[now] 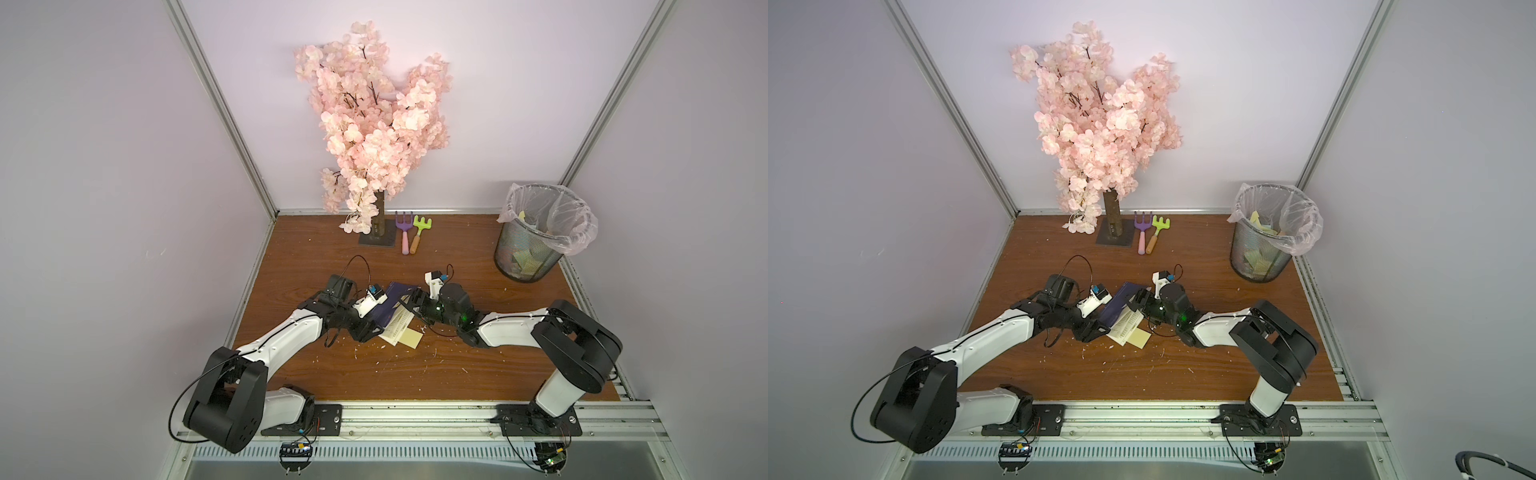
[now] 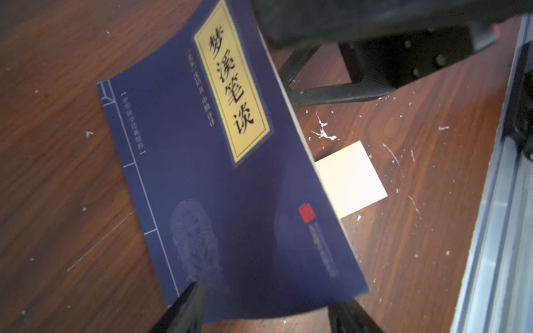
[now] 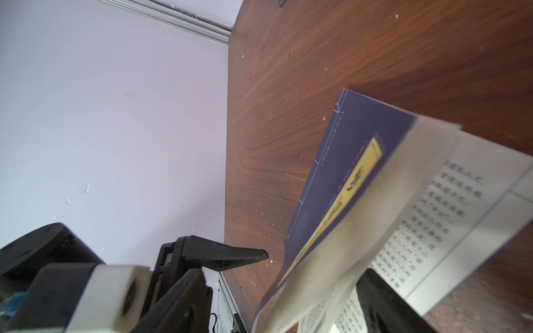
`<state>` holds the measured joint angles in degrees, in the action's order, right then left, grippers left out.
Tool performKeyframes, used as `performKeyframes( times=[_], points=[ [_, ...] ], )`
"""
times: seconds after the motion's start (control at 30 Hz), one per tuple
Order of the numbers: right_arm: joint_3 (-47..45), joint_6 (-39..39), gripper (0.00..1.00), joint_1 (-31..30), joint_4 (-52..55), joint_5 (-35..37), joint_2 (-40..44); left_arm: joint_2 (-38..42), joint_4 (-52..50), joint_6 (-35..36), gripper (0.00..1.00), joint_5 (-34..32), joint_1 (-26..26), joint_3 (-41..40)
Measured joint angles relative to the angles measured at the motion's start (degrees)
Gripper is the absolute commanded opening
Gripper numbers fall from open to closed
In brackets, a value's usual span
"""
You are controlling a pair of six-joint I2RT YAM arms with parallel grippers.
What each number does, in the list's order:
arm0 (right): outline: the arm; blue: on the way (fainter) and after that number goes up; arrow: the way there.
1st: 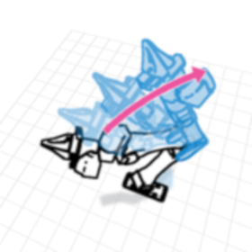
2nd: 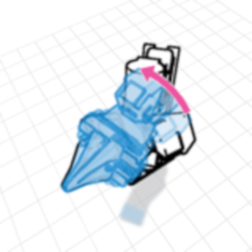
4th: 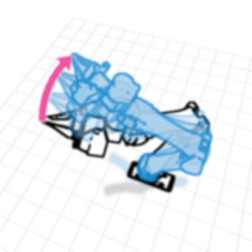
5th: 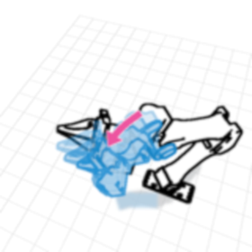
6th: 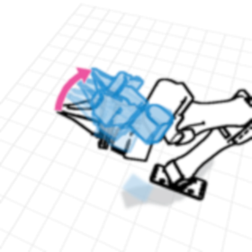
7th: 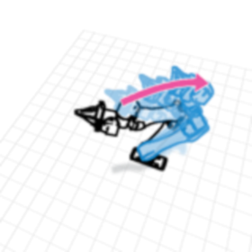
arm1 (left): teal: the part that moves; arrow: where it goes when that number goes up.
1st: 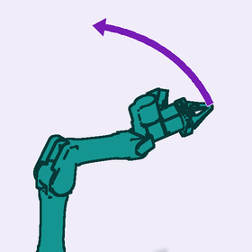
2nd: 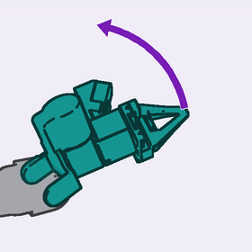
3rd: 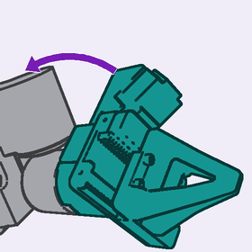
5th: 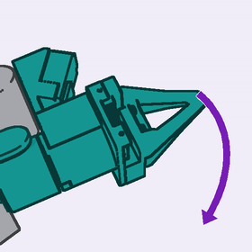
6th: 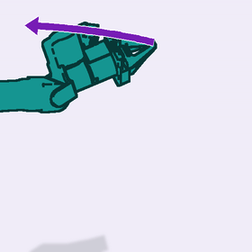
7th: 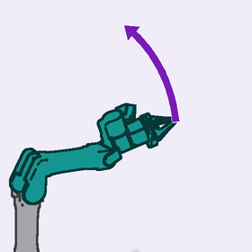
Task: Peel off the used sticky note
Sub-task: Turn the page of the book at the center of the board.
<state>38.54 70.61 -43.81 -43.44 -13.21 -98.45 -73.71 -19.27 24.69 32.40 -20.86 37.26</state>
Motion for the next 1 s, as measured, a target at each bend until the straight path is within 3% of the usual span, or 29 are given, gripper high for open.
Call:
performKeyframes(
  times=[0.3,0.7,1.0],
  points=[
    [0.1,1.9,0.72,0.0,-3.3,-1.3,-5.5,2.4,-5.4,3.7,0.98,0.7,-0.3,1.3],
    [2.8,3.4,0.73,0.1,-7.1,-1.9,-9.0,1.3,-6.0,5.2,0.98,-6.6,-0.3,1.4],
    [2.8,3.5,0.71,0.2,-7.6,-2.6,-9.2,9.2,-5.9,5.5,0.98,-7.9,-0.3,1.5]
  ],
)
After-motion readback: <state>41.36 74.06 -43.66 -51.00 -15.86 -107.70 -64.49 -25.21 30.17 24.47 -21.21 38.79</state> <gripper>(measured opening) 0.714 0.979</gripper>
